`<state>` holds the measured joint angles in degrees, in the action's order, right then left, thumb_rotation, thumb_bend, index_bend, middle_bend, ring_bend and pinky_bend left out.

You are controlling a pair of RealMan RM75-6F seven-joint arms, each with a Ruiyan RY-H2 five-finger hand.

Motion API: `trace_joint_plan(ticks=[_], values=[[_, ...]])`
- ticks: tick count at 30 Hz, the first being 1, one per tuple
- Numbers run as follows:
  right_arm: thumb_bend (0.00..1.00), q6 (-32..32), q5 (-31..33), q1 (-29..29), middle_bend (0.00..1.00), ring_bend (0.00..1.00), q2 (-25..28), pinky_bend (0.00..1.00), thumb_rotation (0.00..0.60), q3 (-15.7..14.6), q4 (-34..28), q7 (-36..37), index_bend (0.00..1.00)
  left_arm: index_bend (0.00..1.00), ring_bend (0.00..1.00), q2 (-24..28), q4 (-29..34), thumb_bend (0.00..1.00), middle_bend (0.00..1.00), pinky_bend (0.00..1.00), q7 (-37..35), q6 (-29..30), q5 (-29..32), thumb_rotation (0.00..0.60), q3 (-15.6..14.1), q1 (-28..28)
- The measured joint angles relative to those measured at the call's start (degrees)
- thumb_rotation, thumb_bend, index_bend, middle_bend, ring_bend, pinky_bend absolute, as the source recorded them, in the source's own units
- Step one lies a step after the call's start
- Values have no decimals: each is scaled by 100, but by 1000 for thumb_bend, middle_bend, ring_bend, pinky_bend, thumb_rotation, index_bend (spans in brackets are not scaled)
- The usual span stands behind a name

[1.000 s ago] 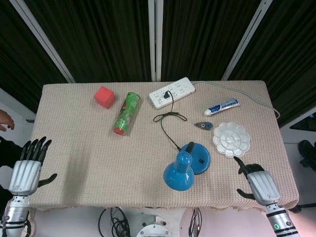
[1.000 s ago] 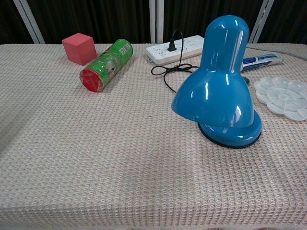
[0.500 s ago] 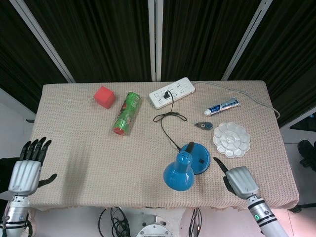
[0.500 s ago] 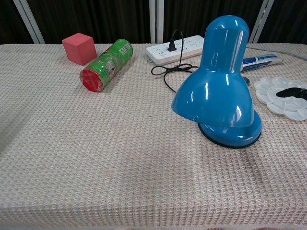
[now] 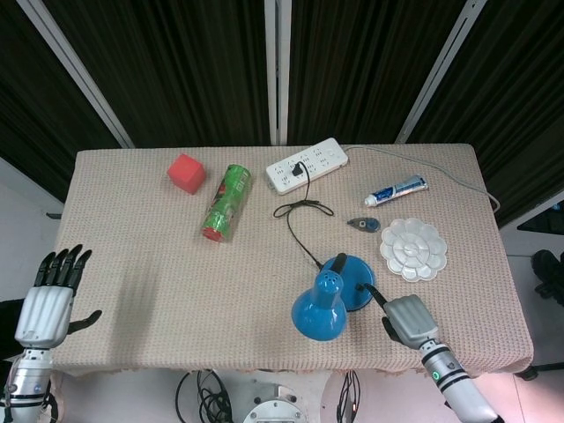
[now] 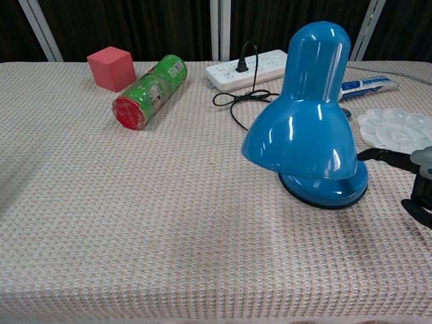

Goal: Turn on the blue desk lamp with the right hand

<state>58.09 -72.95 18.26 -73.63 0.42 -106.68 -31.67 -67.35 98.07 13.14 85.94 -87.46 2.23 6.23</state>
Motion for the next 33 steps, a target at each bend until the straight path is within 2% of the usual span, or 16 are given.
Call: trace_joint_plan(ticks=[33], values=[[548,37,699,362,933,807,-220,758,600,-304,69,-130,0,0,0,-9,-81,39,0,0,-116,-68,65,600,2,23]])
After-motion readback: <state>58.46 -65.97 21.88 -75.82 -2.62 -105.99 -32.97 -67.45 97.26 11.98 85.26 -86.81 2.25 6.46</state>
